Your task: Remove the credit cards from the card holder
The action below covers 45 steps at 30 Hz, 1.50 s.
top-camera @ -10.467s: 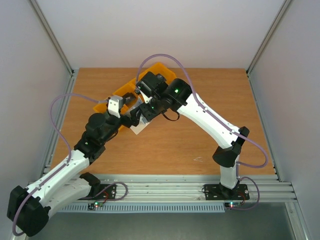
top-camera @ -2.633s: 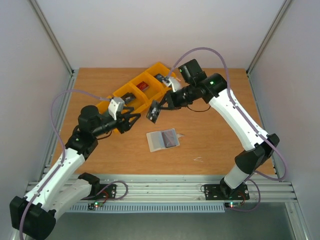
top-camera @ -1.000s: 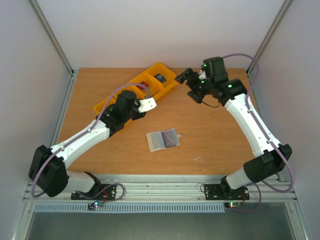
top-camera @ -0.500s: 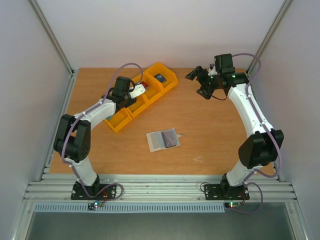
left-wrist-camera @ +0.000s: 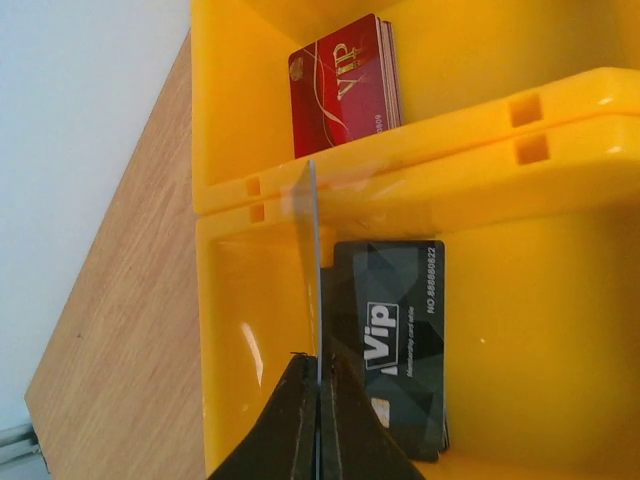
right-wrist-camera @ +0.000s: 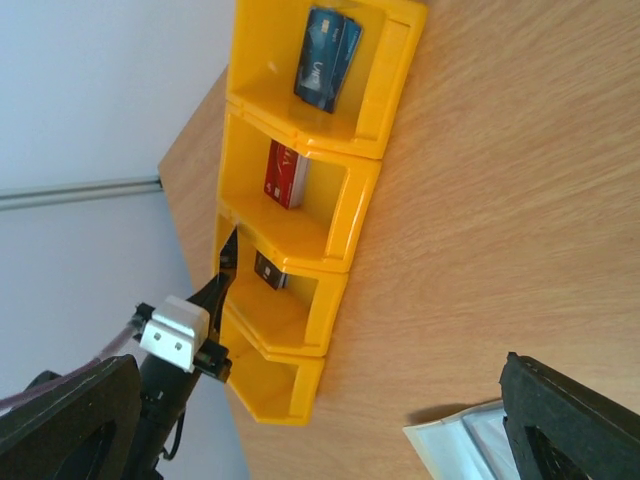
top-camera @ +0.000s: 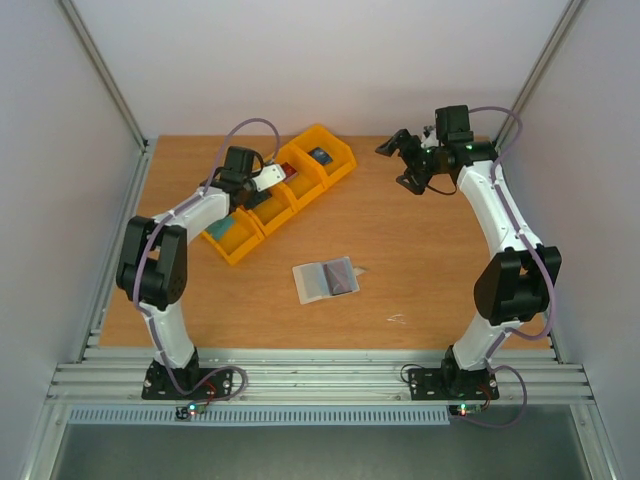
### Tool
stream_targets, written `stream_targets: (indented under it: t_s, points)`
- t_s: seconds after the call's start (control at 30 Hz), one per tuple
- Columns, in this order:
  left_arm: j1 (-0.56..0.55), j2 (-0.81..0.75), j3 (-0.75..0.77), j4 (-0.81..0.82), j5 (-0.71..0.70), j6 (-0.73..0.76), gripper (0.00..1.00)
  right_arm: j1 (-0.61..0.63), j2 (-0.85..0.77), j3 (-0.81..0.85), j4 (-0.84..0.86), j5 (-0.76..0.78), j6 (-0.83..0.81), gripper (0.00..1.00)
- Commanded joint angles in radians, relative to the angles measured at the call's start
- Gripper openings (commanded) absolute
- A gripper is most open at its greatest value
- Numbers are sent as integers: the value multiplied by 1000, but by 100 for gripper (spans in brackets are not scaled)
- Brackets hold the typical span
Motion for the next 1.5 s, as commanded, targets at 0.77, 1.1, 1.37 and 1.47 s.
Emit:
stream_targets:
  t_s: [0.77,1.1,1.37,1.47]
  points:
    - [34,10,-2,-48,15,-26,0,-30,-20,-2,25,-38,-32,99]
    - [33,82,32,12,-36,1,0,-39,-15,2,24,-41,-36,99]
    - [33,144,42,86,-48,79,0,-45,-19,2,18,-40,-42,99]
    - [32,145,36,87,-44,93,6,-45,-16,3,18,-48,-43,99]
